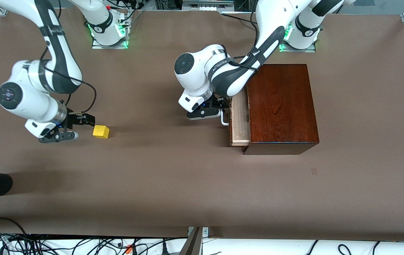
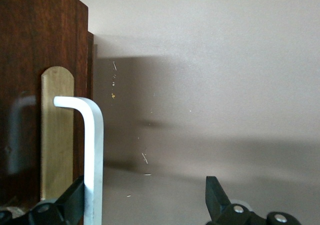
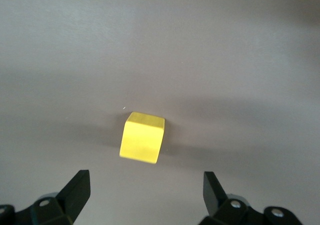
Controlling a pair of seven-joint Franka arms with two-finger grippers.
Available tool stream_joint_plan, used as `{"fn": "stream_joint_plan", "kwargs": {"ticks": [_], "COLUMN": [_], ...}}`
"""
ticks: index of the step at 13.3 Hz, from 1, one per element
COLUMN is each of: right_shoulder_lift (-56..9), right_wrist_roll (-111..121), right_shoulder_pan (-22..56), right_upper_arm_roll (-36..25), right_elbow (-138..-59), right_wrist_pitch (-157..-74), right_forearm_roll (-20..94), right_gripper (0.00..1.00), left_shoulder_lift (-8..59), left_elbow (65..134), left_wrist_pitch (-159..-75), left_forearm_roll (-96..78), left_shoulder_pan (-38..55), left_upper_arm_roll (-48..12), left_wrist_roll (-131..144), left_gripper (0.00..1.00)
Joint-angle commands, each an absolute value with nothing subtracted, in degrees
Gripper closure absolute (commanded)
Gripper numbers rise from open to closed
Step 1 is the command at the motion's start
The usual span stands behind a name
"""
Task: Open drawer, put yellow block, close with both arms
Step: 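Pull the drawer open with the left gripper while the right gripper grasps the cube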
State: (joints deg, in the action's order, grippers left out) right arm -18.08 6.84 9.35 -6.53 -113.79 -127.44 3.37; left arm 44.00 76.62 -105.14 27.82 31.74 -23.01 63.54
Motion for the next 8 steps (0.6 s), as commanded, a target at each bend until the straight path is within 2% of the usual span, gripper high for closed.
{"fn": "stream_joint_plan", "kwargs": {"ticks": [1,8], "right_shoulder_lift": [-21.3,-24.5], "right_wrist_roll": [6.3,6.2], "right_shoulder_pan": [9.6,9.7], "right_upper_arm_roll": [-6.5,-4.8], "right_elbow": [-114.1,-119.8], "right_wrist_pitch": [-132.3,-143.3], "right_forearm_roll": [5.8,9.2], "right_gripper": [0.00,0.00], "left_shoulder_lift": [47.9,48.5], "left_elbow": [70.5,69.0], "left_wrist_pitch": [-107.8,-110.6], "left_forearm_roll": [26.5,26.3], "left_shoulder_pan": [35.3,37.2], "left_upper_arm_roll": [-24.1,-24.1], "left_wrist_roll": [66.7,68.3], "left_gripper": [0.00,0.00]}}
